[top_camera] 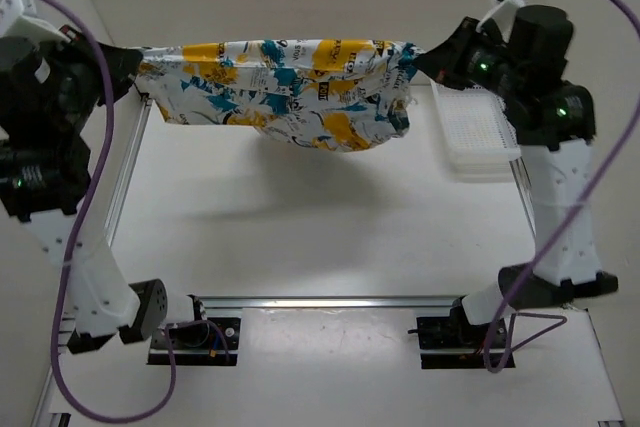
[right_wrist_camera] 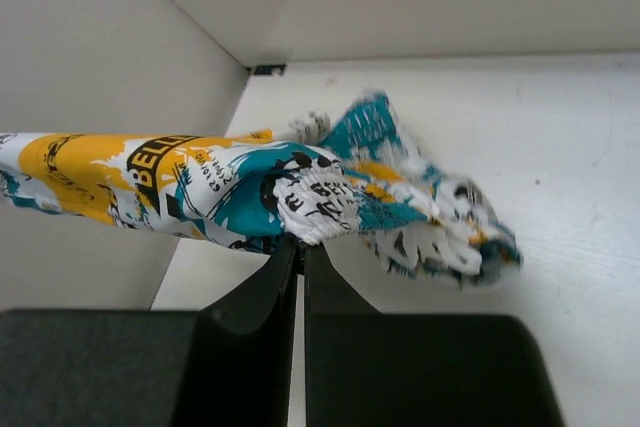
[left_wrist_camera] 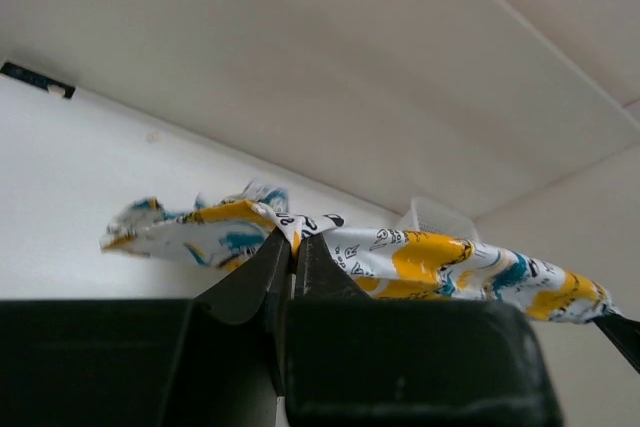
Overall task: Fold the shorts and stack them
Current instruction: Fold the shorts
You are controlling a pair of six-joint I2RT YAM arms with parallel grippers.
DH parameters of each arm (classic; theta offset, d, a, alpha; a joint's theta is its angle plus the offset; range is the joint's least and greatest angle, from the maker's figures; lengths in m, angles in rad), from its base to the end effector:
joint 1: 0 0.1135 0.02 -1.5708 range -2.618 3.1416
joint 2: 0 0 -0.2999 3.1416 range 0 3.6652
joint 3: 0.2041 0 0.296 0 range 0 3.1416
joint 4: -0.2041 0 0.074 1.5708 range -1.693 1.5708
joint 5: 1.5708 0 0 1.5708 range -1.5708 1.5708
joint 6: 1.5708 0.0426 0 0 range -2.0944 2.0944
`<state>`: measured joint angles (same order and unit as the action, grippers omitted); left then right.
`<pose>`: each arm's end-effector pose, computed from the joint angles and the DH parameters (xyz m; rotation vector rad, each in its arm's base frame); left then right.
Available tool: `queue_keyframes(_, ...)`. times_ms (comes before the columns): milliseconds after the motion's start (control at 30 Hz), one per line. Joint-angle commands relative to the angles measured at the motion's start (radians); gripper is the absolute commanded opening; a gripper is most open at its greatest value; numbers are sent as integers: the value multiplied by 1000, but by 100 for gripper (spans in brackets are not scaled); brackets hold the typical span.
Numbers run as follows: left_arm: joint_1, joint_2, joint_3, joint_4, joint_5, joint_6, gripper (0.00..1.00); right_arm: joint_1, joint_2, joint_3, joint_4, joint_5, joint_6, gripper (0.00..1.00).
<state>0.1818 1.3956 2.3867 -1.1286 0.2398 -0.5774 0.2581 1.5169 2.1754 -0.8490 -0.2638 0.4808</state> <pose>0.1893 0.0245 0.6684 -0.4697 1.6646 -0.4977 0.2963 0.0897 0.6160 0.0041 1.8188 0.7627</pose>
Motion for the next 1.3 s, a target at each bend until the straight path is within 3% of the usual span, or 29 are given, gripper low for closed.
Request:
queue_keyframes(0,12,-92,-1,-22,-48,1,10,0,-135,6,-30,9,-56,0)
queue_keyframes(167,12,-147,52,-33,-118,-9,10,0,-239,-14,-97,57,-56,0)
queue_keyframes(367,12,-83,65,-33,-73,-9,10,-22,-239,-110,-176,115,-47,0)
queue_keyframes(567,-30,80,-53,62,-48,24,10,-95,-121,-307,-50,144,-47,0)
queue_keyframes(700,-71,256,-64,95,-79,47,10,-117,102,-307,31,143,-65,0)
queue_keyframes(967,-96,708,86,93,-117,70,10,-126,647,55,12,89,-74,0)
queue_keyframes(1167,-64,833,132,105,-128,59,10,-126,873,296,-10,41,-65,0)
queue_keyframes(1267,-64,833,111,105,-117,59,10,-126,894,305,-10,20,-65,0)
